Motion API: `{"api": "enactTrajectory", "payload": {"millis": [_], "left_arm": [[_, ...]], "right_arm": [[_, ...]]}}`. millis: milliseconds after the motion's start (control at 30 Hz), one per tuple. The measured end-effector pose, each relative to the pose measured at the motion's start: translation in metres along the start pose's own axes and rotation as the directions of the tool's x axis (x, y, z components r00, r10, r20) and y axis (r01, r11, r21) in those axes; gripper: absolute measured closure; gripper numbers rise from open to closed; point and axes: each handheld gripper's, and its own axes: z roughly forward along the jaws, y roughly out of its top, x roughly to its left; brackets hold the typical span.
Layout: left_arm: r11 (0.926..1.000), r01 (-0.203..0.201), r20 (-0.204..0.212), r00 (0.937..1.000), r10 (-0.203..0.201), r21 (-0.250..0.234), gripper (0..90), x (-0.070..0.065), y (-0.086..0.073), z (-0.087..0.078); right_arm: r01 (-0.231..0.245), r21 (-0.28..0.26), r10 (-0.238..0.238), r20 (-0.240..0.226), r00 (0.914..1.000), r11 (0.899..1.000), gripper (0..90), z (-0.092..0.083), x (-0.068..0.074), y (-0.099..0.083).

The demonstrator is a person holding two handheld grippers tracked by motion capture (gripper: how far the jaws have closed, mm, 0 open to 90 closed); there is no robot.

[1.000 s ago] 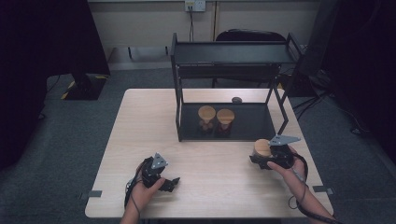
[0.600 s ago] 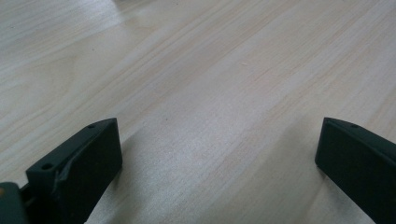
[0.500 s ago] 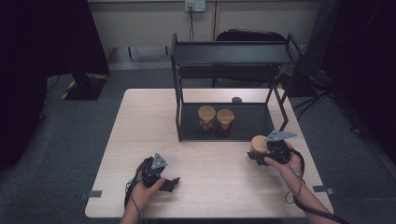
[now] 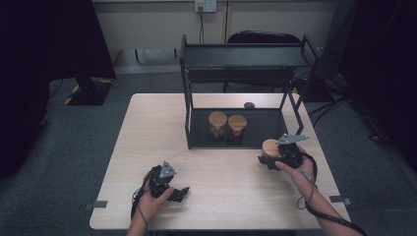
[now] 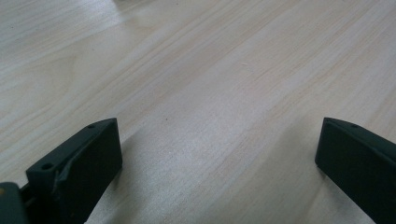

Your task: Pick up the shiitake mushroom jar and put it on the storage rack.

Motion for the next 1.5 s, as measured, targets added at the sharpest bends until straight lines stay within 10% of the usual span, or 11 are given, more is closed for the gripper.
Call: {"api": "enactTrajectory", "payload": {"millis": [1500], "left_arm": [[1.0000, -0.001, 0.000, 1.0000, 0.001, 0.000, 0.2, 0.000, 0.000, 0.000]], "right_arm": [[0.014, 0.020, -0.015, 0.006, 0.9999, 1.000, 25.5, 0.031, -0.010, 0.033]]}}
